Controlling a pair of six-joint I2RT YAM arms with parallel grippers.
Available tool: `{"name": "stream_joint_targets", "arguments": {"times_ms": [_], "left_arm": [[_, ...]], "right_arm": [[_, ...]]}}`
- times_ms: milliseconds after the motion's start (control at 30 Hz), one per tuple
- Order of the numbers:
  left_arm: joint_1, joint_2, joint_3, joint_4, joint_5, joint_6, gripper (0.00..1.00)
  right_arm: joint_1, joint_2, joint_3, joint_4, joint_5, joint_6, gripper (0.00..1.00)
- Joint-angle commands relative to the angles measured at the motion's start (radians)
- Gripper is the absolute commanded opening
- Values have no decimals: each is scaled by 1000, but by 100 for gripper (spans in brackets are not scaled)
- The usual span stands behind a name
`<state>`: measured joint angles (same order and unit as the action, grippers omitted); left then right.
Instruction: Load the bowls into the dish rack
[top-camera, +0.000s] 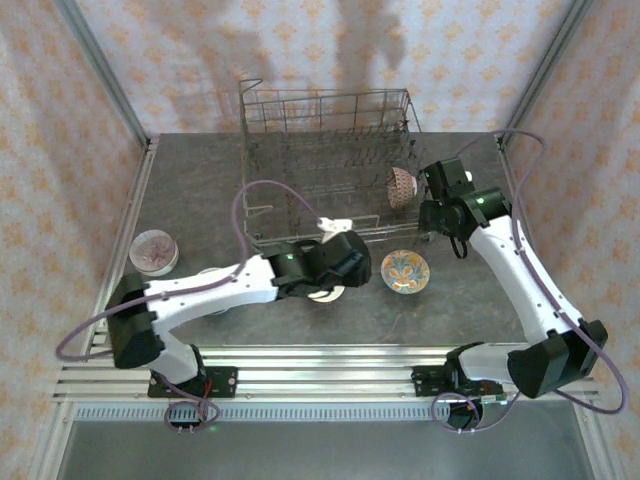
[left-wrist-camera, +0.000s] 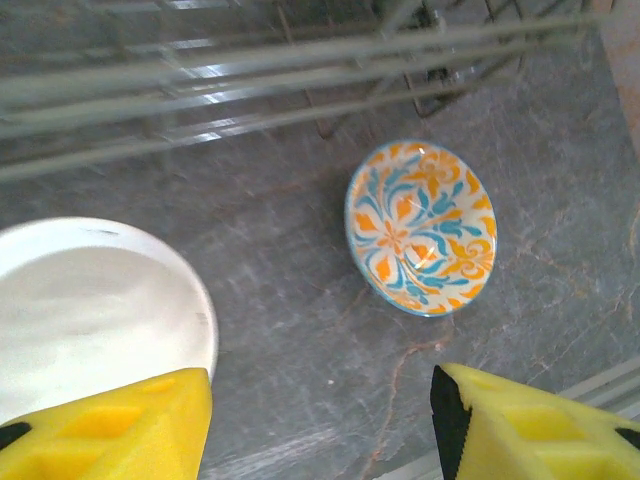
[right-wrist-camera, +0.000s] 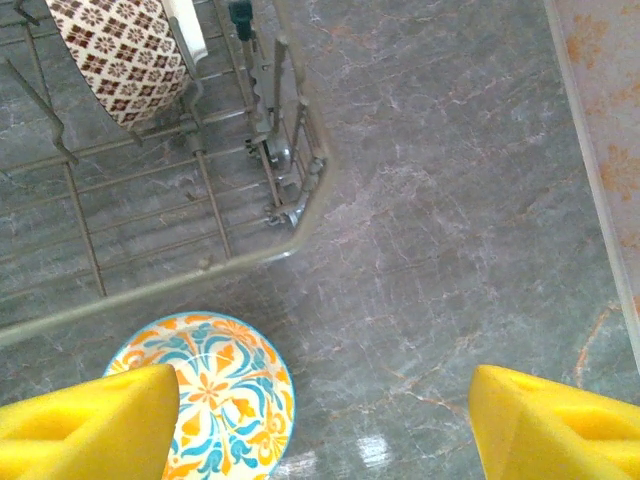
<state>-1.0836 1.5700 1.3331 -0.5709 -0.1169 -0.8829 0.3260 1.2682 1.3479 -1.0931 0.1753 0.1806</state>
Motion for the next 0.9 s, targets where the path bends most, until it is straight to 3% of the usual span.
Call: {"name": "stream_joint_targets", "arguments": {"times_ms": [0, 467, 867], "left_arm": [[-24, 93, 74, 76, -5, -54, 60], [-29, 403, 256, 39, -4, -155, 60], [-8, 504, 234, 107, 1, -256, 57]], "right_arm": [[-7, -77, -37, 22, 49, -12, 76], [-16, -167, -119, 32, 69, -29, 76], [-22, -170, -142, 40, 66, -39, 75]]}}
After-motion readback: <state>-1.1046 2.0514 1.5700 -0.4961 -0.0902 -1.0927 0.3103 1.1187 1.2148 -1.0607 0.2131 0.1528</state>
